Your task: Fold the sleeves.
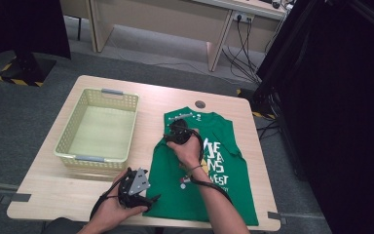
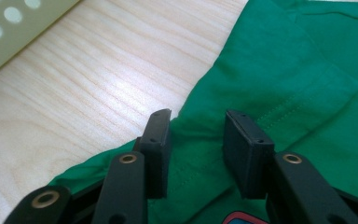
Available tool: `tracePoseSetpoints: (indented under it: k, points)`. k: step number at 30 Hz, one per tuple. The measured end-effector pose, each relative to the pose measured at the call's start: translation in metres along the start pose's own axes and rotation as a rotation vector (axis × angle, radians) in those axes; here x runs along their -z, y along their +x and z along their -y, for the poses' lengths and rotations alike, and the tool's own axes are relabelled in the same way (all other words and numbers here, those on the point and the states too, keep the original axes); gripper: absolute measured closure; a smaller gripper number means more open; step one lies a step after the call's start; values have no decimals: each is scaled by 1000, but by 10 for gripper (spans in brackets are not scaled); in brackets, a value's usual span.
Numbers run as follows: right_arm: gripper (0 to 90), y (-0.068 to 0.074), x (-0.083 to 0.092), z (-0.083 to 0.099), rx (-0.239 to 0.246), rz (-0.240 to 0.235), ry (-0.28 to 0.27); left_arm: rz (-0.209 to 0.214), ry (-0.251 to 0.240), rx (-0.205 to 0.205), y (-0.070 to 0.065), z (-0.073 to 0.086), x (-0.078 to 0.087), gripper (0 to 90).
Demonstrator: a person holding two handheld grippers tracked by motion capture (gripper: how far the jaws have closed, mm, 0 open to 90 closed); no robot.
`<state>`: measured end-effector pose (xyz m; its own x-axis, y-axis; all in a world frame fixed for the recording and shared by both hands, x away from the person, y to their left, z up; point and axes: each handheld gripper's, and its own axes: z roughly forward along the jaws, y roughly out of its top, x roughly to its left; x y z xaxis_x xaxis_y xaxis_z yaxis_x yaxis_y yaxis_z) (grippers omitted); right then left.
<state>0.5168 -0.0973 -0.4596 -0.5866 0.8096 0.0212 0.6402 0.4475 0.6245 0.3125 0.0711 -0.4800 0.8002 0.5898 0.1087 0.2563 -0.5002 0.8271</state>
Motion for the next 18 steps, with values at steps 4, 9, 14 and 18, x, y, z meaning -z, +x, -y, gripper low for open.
tracePoseSetpoints:
  k: [4,9,14,18]
  points:
    - [556,-6,6,1,-8,9,-24,0,1,-1,0,0,0,107]
    - [497,-21,19,7,-18,26,-29,-2,0,-3,0,0,0,108]
    - [492,-43,38,23,-25,56,-6,-4,2,-3,0,0,0,108]
    - [484,-66,50,44,-55,84,31,-5,3,-1,0,0,-1,108]
